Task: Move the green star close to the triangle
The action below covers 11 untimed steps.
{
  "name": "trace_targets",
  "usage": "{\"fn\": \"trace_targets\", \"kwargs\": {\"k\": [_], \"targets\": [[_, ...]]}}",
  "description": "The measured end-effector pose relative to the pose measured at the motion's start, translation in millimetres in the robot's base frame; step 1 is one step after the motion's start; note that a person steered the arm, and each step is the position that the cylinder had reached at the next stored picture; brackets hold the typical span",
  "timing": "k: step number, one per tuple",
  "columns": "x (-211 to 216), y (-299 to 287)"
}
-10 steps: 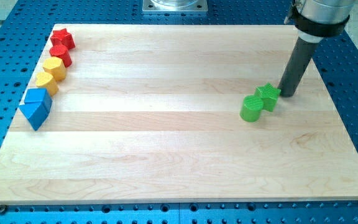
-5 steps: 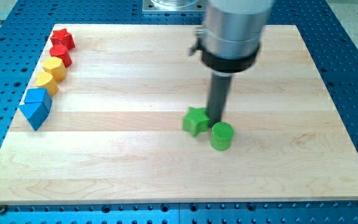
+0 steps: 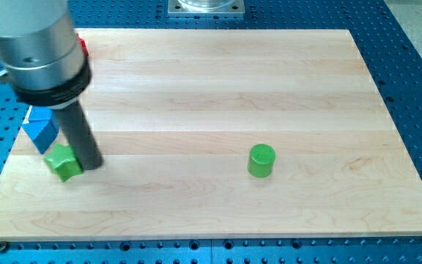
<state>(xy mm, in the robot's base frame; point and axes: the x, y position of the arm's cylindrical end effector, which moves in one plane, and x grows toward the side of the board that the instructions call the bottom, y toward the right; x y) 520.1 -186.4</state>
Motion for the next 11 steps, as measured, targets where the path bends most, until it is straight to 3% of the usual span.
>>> {"fn": "trace_targets", "kwargs": {"k": [1, 2, 3, 4, 11], "targets": [[6.7, -32.3], [23.3, -33.5], [73.9, -33.2], [78.2, -38.8], [37.2, -44.5]]}}
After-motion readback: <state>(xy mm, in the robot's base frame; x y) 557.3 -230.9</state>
